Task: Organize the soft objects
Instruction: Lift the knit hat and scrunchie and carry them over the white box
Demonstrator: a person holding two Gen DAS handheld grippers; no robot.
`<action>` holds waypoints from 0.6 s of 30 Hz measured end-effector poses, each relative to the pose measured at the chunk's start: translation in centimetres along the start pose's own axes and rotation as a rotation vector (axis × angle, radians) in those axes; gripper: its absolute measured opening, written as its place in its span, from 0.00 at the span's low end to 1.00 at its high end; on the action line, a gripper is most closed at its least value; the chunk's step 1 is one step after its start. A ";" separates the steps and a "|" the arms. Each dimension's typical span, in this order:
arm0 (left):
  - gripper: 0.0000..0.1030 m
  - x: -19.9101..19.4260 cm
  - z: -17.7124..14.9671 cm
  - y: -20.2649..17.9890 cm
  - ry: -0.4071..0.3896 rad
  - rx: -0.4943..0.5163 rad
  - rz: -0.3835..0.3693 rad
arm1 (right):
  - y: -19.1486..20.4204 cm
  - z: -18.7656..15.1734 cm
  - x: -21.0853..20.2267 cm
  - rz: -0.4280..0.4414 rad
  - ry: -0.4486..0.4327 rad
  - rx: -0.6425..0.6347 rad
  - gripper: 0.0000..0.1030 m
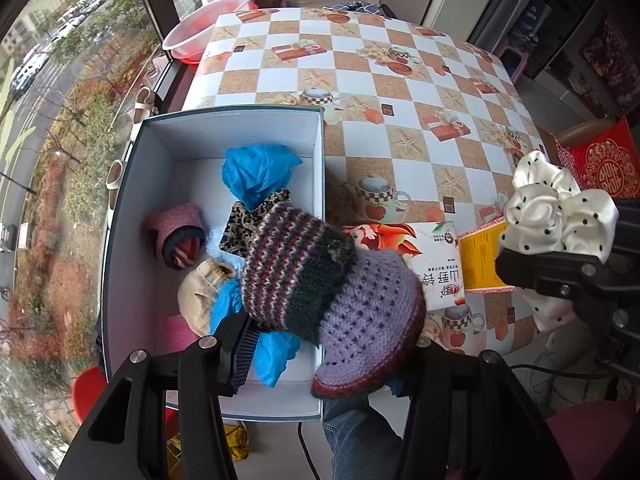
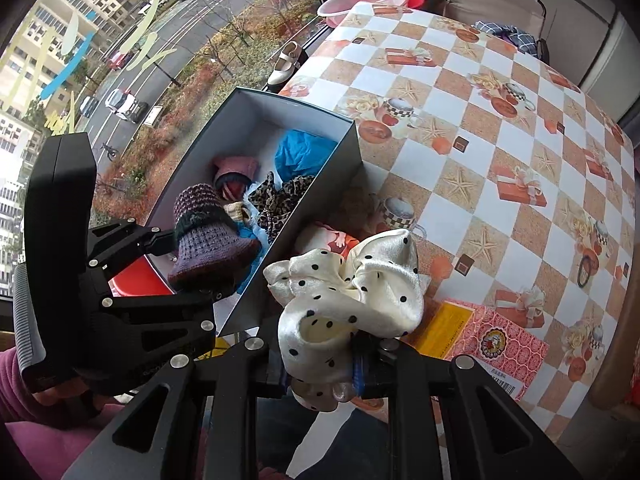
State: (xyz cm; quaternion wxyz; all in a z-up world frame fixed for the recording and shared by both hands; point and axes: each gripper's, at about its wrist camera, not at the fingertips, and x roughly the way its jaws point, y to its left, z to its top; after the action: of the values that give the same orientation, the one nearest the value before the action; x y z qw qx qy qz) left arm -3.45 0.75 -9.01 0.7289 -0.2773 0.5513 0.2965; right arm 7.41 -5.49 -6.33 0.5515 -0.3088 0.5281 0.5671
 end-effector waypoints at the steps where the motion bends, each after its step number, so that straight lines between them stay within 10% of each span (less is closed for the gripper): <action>1: 0.53 0.0 -0.1 0.3 -0.002 -0.008 0.002 | 0.3 0.1 0.1 -0.001 0.002 -0.010 0.22; 18: 0.54 -0.3 -1.2 3.5 -0.016 -0.086 0.022 | 3.9 1.2 1.7 -0.001 0.048 -0.106 0.22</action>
State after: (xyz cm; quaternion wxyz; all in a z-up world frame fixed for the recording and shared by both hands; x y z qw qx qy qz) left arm -6.90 2.18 -9.25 0.7174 -0.3000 0.5352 0.3300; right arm 3.65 -3.17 -6.64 0.5217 -0.3514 0.5101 0.5866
